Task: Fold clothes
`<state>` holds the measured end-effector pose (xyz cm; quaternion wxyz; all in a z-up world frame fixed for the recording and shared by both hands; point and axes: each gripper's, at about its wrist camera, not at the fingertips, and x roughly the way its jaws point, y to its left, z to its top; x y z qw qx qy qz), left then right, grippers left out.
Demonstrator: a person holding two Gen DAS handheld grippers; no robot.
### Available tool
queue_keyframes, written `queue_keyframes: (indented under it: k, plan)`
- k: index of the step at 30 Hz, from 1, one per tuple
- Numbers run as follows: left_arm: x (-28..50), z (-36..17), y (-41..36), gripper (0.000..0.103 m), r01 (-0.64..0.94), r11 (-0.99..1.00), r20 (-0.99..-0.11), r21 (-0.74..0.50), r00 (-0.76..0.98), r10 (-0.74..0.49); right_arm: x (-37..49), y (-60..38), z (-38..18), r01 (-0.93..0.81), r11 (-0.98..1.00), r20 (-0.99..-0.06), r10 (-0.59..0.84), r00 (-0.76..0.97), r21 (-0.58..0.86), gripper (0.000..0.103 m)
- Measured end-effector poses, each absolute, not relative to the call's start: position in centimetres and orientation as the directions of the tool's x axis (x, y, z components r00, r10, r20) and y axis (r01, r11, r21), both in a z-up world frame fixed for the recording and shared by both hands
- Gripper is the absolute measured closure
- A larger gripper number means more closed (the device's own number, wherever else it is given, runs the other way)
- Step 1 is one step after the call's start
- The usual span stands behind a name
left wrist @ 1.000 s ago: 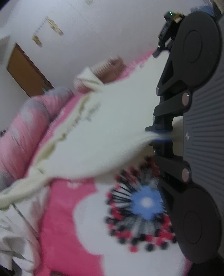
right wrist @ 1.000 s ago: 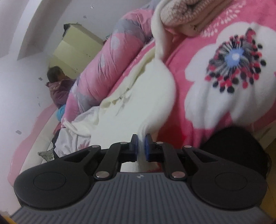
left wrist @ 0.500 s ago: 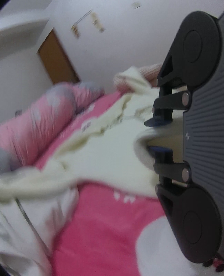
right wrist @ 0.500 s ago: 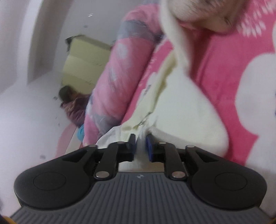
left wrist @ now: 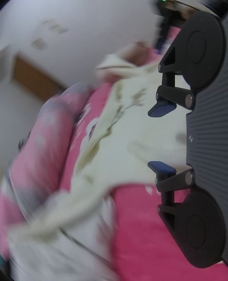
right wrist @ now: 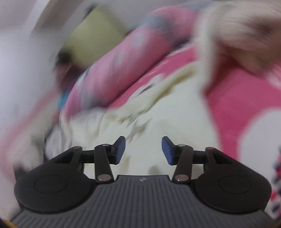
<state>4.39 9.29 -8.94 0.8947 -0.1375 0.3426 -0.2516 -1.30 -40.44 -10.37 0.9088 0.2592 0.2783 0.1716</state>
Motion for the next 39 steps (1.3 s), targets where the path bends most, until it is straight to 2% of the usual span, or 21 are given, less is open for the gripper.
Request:
queue_keyframes:
  k: [3,7,13,14,15,16,17,18,26,29,32,35,39]
  plan:
    - [4.1,-8.8,5.7,0.045,0.457,0.849,-0.579,-0.266,0.628,-0.52,0.7,-36.3,-9.8,-0.292,0.868,-0.491,0.473,0.731,0.402,0.05]
    - [5.3,-9.4,3.3,0.045,0.509,0.827,-0.61,-0.239,0.585,-0.535,2.5,-32.7,-9.6,-0.424,0.872,-0.558,0.484,0.674,0.245,0.048]
    - [6.5,-10.5,1.6,0.045,0.529,0.822,-0.633,-0.21,0.567,-0.527,5.5,-31.0,-11.1,-0.407,0.878,-0.675,0.46,0.577,0.252,0.047]
    - [6.5,-10.7,1.5,0.045,0.531,0.821,-0.634,-0.211,0.564,-0.528,5.3,-30.8,-11.4,-0.401,0.884,-0.679,0.447,0.582,0.238,0.053]
    - [6.5,-10.9,1.5,0.045,0.534,0.819,-0.635,-0.211,0.562,-0.53,5.0,-30.7,-11.5,-0.398,0.891,-0.679,0.432,0.593,0.219,0.077]
    - [6.4,-11.0,1.5,0.045,0.542,0.815,-0.633,-0.203,0.562,-0.532,4.6,-30.7,-11.5,-0.397,0.895,-0.671,0.423,0.609,0.203,0.091]
    - [6.4,-11.1,1.4,0.045,0.551,0.812,-0.631,-0.195,0.563,-0.533,4.2,-30.9,-11.4,-0.392,0.895,-0.658,0.428,0.619,0.213,0.097]
    - [6.2,-11.1,1.5,0.044,0.56,0.807,-0.627,-0.188,0.564,-0.537,3.6,-31.2,-11.2,-0.385,0.892,-0.637,0.443,0.631,0.239,0.098]
    - [4.5,-9.7,2.3,0.039,0.584,0.782,-0.582,-0.218,0.565,-0.585,-2.6,-32.0,-9.3,-0.42,0.855,-0.498,0.518,0.696,0.303,0.099]
    - [3.5,-9.5,2.9,0.039,0.578,0.779,-0.582,-0.243,0.556,-0.593,-6.2,-31.8,-9.1,-0.471,0.823,-0.474,0.568,0.673,0.318,0.099]
    - [2.2,-9.5,3.7,0.038,0.57,0.767,-0.58,-0.296,0.531,-0.618,-9.3,-31.2,-9.8,-0.496,0.804,-0.498,0.593,0.633,0.327,0.099]
    - [1.1,-9.7,4.0,0.036,0.567,0.749,-0.574,-0.343,0.504,-0.645,-11.4,-30.8,-11.8,-0.473,0.822,-0.574,0.563,0.595,0.316,0.099]
    - [0.5,-9.9,2.0,0.033,0.555,0.765,-0.603,-0.326,0.501,-0.62,-12.9,-29.6,-13.9,-0.456,0.859,-0.641,0.488,0.592,0.232,0.099]
